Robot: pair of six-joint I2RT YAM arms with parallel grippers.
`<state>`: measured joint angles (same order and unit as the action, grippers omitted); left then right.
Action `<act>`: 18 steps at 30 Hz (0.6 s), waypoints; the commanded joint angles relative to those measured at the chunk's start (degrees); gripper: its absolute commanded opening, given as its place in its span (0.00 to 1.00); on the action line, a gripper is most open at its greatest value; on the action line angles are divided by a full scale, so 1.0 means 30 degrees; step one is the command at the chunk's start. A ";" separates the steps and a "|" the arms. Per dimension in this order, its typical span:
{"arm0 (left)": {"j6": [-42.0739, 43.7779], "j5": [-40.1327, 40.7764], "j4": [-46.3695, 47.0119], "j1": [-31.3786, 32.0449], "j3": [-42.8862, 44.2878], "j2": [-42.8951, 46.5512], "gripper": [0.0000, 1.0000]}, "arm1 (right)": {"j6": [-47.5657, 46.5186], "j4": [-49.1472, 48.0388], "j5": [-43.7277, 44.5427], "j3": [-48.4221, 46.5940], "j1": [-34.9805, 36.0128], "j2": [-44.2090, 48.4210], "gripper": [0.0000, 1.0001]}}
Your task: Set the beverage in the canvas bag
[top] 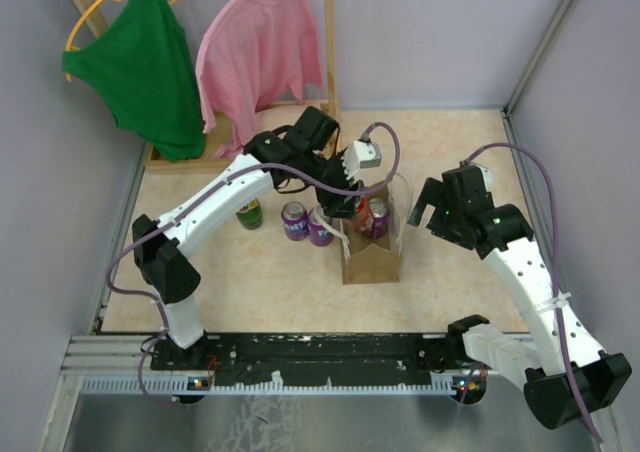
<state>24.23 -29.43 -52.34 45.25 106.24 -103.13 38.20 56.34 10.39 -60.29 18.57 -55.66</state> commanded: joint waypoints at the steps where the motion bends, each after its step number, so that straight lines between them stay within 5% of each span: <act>1: 0.0622 -0.0320 0.1702 0.0118 0.0254 -0.0525 0.00 | 0.0067 -0.0345 0.0127 -0.0092 -0.0170 0.0332 0.99; 18: 0.1469 0.1642 0.2503 0.0097 -0.1503 -0.1574 0.00 | -0.0125 -0.0500 0.0077 -0.0313 -0.0183 -0.0173 0.99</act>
<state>27.35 -25.23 -49.12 45.28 101.93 -107.33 38.15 56.36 10.39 -60.29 18.57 -55.75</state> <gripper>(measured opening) 0.689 0.990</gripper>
